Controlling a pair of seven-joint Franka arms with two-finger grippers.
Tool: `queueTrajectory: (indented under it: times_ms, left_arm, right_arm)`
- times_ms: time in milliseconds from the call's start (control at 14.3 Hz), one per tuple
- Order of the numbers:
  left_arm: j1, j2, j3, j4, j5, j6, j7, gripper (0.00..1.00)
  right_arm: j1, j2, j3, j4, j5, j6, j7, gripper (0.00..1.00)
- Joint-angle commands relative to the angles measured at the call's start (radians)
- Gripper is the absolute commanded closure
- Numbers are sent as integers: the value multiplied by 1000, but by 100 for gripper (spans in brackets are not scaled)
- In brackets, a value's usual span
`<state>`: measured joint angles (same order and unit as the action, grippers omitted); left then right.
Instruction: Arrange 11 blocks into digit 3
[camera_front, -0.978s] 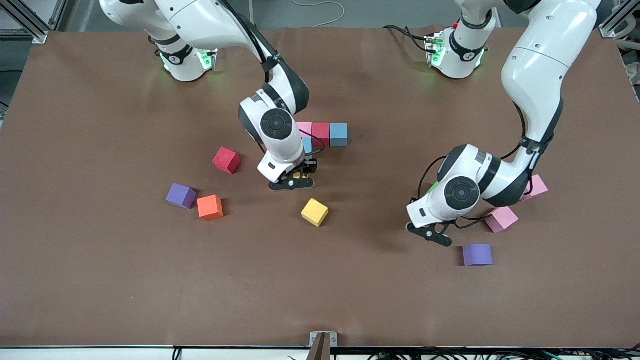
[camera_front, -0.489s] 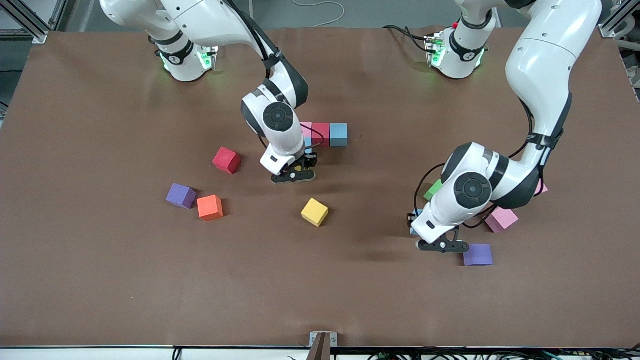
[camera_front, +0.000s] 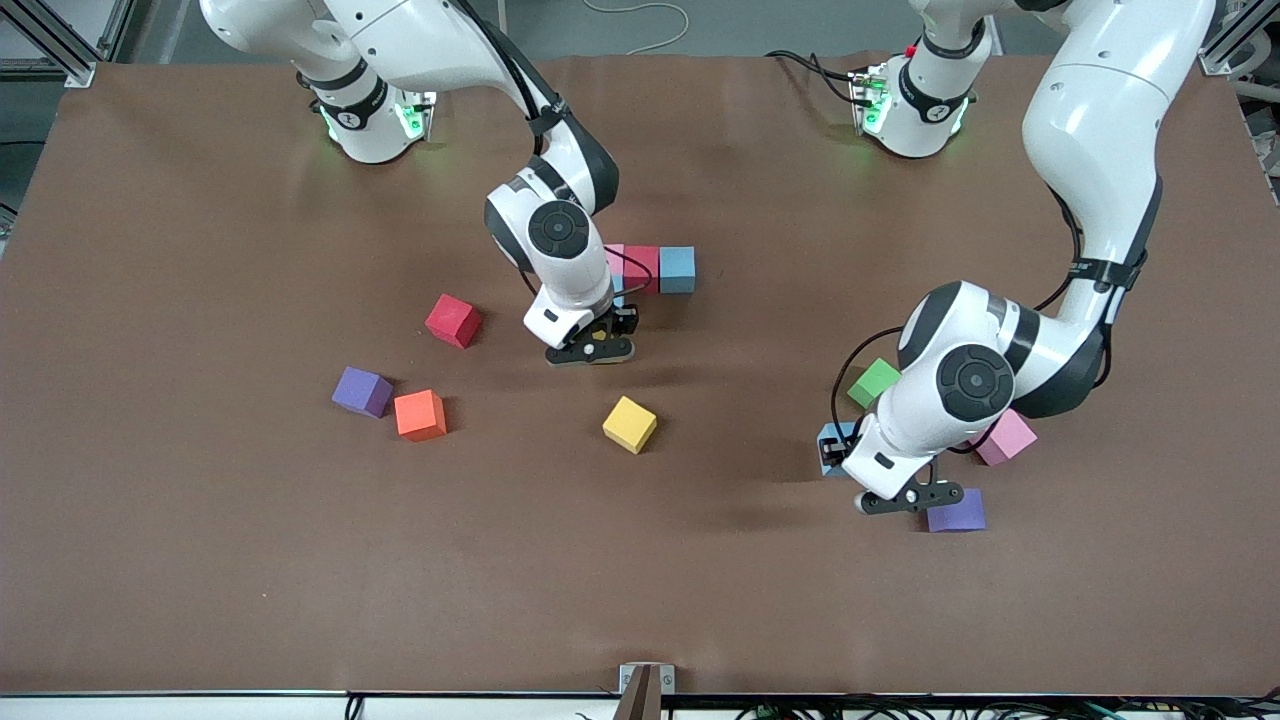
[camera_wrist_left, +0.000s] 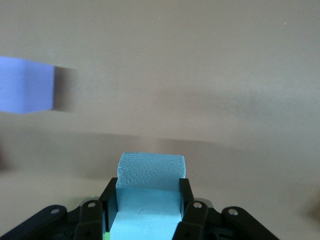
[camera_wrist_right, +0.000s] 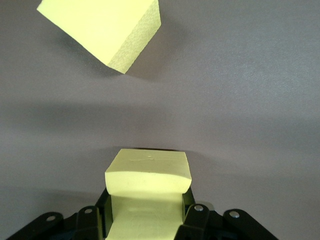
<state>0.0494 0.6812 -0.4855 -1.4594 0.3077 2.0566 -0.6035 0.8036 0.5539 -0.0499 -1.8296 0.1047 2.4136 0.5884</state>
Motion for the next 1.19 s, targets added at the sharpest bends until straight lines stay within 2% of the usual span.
queueTrajectory:
  times_ms: [0, 210, 419, 559, 908, 978, 1118]
  left_arm:
    - [-3, -41, -4, 11, -21, -82, -9, 70]
    - [0, -83, -7, 14, -21, -151, -7, 71]
    - [-3, -89, -10, 14, -21, -156, -7, 71]
    - [6, -91, -41, 16, -27, -156, -10, 72]
    - [23, -94, -38, 8, -25, -159, -7, 73]
    - [24, -104, -42, 8, -24, -197, -9, 77]
    - [24, -130, -47, 14, -27, -260, -6, 78]
  right_arm:
    - [17, -32, -2, -43, -4, 18, 33, 98]
    - [28, -29, -4, -46, -4, 16, 51, 98]
    - [28, -29, -4, -71, -4, 39, 51, 98]
    - [29, -28, -4, -76, -4, 48, 51, 98]
    - [32, -28, -4, -76, -4, 53, 77, 98]
    - [35, -26, -4, -76, -4, 53, 79, 98]
    - [37, -23, -4, -76, -4, 53, 79, 98]
